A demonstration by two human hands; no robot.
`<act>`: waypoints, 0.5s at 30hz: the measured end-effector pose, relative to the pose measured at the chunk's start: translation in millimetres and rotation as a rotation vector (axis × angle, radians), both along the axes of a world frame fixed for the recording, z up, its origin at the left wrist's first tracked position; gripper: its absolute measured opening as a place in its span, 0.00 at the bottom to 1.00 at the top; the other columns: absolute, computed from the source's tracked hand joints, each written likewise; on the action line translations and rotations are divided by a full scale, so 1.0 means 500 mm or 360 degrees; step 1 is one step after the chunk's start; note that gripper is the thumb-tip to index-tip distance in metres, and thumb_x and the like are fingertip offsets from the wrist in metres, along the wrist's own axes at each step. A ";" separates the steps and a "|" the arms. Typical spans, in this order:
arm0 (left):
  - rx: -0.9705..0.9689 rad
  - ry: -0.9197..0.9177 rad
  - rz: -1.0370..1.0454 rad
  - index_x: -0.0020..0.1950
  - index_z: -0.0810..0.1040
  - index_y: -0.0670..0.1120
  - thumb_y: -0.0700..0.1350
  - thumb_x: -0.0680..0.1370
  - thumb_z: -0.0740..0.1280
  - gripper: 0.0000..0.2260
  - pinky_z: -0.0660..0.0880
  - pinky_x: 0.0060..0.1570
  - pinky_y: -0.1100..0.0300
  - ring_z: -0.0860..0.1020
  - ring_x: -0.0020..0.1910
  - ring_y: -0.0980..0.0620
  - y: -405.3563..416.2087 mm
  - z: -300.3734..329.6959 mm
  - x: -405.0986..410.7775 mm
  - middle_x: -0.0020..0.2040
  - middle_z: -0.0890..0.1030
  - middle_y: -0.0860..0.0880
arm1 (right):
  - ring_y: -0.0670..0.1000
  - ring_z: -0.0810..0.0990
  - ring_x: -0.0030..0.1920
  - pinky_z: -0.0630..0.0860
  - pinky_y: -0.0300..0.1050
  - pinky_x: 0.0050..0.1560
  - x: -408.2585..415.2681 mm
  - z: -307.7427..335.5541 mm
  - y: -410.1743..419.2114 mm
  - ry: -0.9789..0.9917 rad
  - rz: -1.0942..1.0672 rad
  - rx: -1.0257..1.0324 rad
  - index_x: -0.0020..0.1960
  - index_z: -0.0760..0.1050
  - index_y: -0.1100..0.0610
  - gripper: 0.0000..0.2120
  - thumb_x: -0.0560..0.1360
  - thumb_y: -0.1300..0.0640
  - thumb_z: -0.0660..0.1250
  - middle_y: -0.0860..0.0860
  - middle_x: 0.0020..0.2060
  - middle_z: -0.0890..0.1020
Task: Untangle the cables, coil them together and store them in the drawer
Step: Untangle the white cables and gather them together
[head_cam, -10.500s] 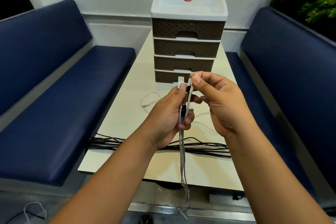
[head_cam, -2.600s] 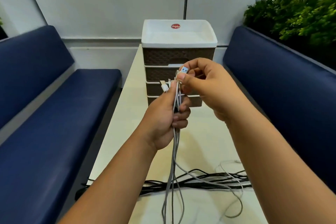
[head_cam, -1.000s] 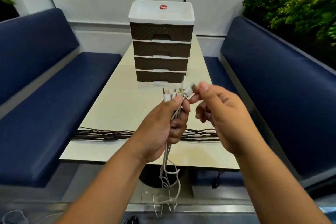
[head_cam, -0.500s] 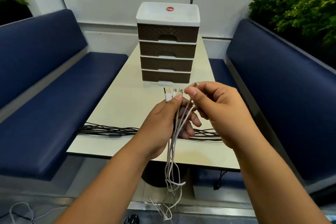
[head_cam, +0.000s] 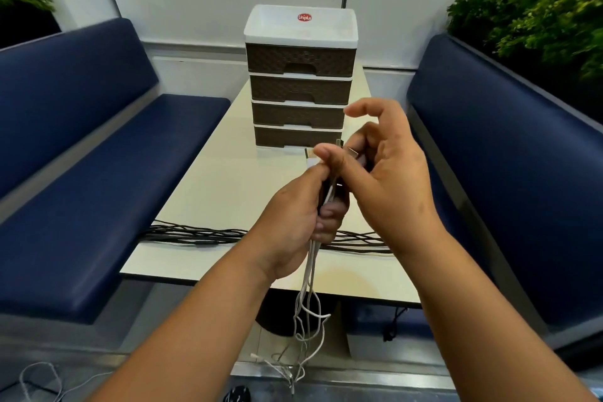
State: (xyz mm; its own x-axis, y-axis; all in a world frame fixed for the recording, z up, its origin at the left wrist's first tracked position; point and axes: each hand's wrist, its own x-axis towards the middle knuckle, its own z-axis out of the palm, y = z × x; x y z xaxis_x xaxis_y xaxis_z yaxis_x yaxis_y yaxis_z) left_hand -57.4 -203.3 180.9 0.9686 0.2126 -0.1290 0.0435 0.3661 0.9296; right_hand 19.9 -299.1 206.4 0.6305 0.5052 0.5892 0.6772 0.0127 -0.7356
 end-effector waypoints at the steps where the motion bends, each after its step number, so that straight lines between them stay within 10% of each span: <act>1: -0.0085 -0.0025 -0.0030 0.41 0.71 0.47 0.54 0.82 0.53 0.16 0.50 0.28 0.62 0.54 0.26 0.56 0.005 0.001 0.001 0.28 0.59 0.52 | 0.52 0.76 0.33 0.78 0.52 0.37 0.004 0.000 0.005 0.0019 0.0016 0.0067 0.59 0.69 0.52 0.19 0.74 0.52 0.73 0.51 0.33 0.75; 6: -0.0297 -0.0335 0.0000 0.35 0.64 0.51 0.49 0.78 0.60 0.12 0.51 0.21 0.67 0.52 0.24 0.59 0.035 0.016 0.010 0.27 0.58 0.55 | 0.47 0.73 0.38 0.72 0.43 0.40 0.009 -0.071 0.031 0.0533 0.0180 0.0422 0.51 0.70 0.56 0.16 0.75 0.44 0.65 0.52 0.38 0.74; 9: -0.0253 -0.0383 0.0282 0.34 0.60 0.52 0.48 0.79 0.61 0.15 0.49 0.21 0.66 0.52 0.23 0.58 0.064 0.040 0.022 0.25 0.56 0.55 | 0.53 0.74 0.39 0.71 0.50 0.43 -0.022 -0.171 0.034 0.0603 0.0518 0.0013 0.48 0.70 0.57 0.18 0.74 0.41 0.64 0.61 0.40 0.75; 15: -0.0153 -0.0409 0.0564 0.32 0.60 0.52 0.49 0.82 0.59 0.18 0.50 0.21 0.65 0.53 0.22 0.58 0.117 0.076 0.019 0.24 0.57 0.56 | 0.50 0.79 0.39 0.75 0.59 0.44 -0.056 -0.346 0.030 0.0312 0.0568 -0.0889 0.47 0.65 0.48 0.16 0.79 0.38 0.50 0.47 0.35 0.77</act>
State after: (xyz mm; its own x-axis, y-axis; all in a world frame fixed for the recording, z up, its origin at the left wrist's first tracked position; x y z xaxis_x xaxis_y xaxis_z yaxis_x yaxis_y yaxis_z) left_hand -48.1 -144.9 218.9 0.8411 0.5362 0.0712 -0.3284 0.4017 0.8549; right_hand -8.2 -284.2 33.5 0.4375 0.8963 0.0725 0.5561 -0.2064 -0.8051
